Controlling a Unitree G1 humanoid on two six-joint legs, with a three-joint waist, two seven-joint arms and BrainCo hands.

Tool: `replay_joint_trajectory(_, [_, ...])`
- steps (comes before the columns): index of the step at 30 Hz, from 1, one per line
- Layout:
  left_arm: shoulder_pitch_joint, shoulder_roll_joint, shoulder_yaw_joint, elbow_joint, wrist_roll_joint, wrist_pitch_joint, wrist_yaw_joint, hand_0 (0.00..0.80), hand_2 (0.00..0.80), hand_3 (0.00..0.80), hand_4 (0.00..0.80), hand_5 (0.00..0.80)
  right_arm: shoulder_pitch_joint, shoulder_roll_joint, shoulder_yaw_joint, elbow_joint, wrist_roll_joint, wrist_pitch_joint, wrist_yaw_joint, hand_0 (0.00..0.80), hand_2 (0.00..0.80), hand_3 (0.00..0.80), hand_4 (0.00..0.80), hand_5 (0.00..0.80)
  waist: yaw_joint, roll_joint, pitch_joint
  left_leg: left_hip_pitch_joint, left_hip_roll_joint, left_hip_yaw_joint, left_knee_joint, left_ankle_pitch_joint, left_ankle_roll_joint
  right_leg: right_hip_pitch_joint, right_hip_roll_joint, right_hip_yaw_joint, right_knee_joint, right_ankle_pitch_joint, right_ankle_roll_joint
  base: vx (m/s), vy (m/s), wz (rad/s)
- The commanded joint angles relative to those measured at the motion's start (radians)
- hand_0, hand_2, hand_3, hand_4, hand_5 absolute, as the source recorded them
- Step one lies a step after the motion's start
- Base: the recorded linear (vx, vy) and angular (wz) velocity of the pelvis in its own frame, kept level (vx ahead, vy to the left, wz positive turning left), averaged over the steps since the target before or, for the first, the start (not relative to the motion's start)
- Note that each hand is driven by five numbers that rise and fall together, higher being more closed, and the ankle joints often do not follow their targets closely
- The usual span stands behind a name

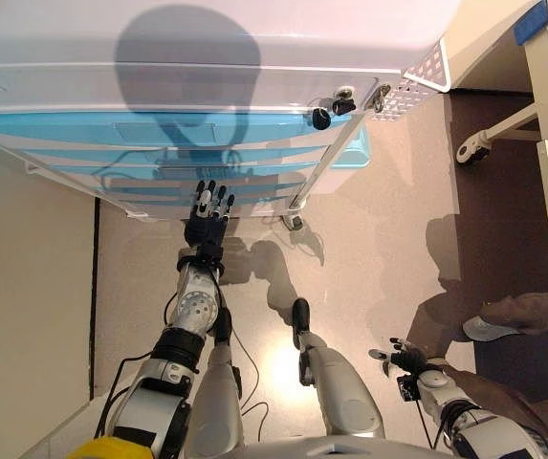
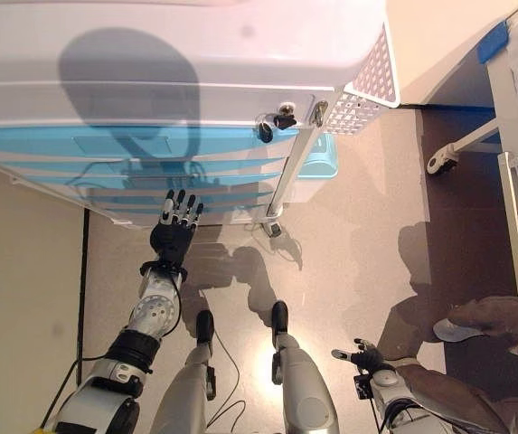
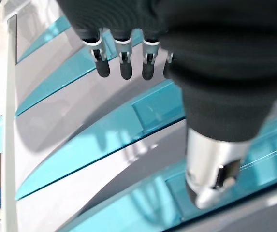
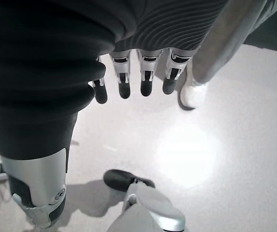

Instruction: Open the drawer and pick up the medicine

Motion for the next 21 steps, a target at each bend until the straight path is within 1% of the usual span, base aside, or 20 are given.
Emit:
replay_joint_trajectory(1, [-0.081,0.007,0.022,-0.093,0.04,-0.037,-0.02,0.0,0.0,0.0,0.0,0.0,0.011,-0.017,0.032,0.01,0.017,-0.017,0.005,0.0,0.0,0.0,0.0,0.0,-0.006,-0.034,-0.045,-0.048,-0.043,0.002,0.054,-0.058,0.036,-0.094,-0.038,0.033,0.019,0.044,0.062,0.0,0.0,0.0])
replay_joint_trajectory(10, [-0.101,0.012,0.027,-0.092,0.05,-0.047,-0.008,0.0,0.0,0.0,0.0,0.0,0.015,-0.021,0.027,0.016,0.017,-0.017,0.003,0.0,0.0,0.0,0.0,0.0,-0.013,-0.037,-0.05,-0.051,-0.041,0.003,0.054,-0.058,0.035,-0.096,-0.035,0.038,0.011,0.051,0.06,0.0,0.0,0.0])
replay_joint_trajectory(21, [-0.132,0.022,0.03,-0.052,0.061,-0.051,0.006,0.0,0.0,0.0,0.0,0.0,0.018,-0.021,0.032,0.016,0.014,-0.014,0.0,0.0,0.0,0.0,0.0,0.0,-0.02,-0.044,-0.053,-0.054,-0.042,0.008,0.057,-0.06,0.037,-0.098,-0.032,0.044,0.008,0.055,0.06,0.0,0.0,0.0])
